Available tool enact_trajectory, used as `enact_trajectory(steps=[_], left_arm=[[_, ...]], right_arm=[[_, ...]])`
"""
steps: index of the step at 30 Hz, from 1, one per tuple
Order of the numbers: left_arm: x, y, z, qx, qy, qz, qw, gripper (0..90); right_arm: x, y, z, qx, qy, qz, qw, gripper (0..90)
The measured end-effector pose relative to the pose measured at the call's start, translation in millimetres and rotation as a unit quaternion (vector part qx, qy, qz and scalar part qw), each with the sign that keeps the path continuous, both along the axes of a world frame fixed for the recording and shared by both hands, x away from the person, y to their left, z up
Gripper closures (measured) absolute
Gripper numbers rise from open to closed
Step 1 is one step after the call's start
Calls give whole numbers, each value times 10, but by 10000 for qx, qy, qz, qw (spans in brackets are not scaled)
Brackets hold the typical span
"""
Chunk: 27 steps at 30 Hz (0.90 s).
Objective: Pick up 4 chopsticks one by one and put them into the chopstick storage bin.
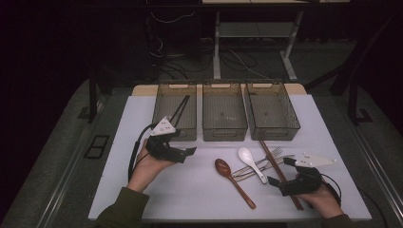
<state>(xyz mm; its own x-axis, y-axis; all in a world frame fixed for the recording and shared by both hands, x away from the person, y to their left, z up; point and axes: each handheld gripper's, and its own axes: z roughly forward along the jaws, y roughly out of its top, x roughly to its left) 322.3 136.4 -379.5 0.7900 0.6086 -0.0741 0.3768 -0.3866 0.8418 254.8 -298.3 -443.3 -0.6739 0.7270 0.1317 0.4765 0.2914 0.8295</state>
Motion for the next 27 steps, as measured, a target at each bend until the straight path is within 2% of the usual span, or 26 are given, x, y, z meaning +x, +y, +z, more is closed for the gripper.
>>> enact_trajectory(steps=[11,18,23,27], left_arm=[[-320,69,-274,-114,110,-26,9999,20],[-479,102,-432,-8,-69,-139,9999,3],[-561,135,-507,-22,-117,-152,9998,3],[-564,139,-558,8,-36,-175,9998,4]], right_arm=[[-4,-12,13,8,-18,-11,10000,10],[-5,-25,23,6,-35,-18,10000,10],[-20,-31,51,-29,-60,-62,10000,10],[-24,-31,88,-102,-38,-118,9999,10]])
